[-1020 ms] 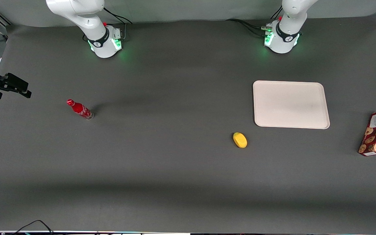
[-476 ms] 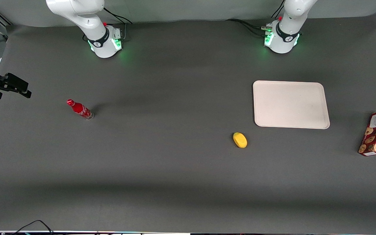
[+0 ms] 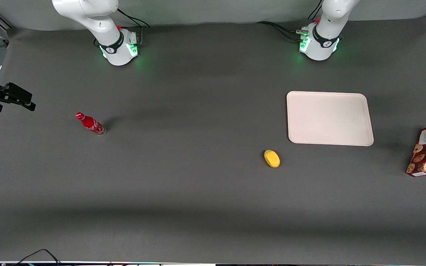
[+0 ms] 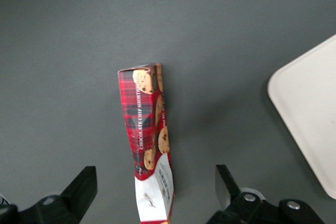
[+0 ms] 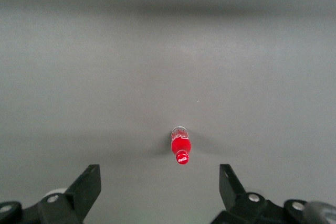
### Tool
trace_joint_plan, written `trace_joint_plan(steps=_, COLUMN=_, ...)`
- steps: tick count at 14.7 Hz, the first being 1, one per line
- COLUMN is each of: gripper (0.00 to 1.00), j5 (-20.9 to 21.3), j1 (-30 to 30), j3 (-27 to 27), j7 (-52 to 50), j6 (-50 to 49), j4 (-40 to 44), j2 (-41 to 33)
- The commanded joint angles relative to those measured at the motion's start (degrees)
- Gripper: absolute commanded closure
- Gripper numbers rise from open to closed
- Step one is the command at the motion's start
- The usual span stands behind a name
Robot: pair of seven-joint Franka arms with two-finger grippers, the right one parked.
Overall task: Place red cookie box on tray
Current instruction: 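Lower the open left gripper over the red cookie box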
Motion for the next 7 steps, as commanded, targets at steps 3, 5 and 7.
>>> trace_joint_plan(steps=3, gripper=0.0, j5=1.6, j1=0.3, j3=1.7, j7=1.0, j6=6.8, j4=0.3, j2=5.5)
trace_joint_plan(steps=5, gripper=0.0, j5=2.8, j1=0.3, j3=2.5, j7=1.0, j6=8.1, j4=0.3, j2=7.1)
trace_joint_plan(steps=7, gripper=0.0, j5=2.8, j1=0.2, j3=2.8, j7=1.0, j6=10.0, j4=0.3, j2=9.2)
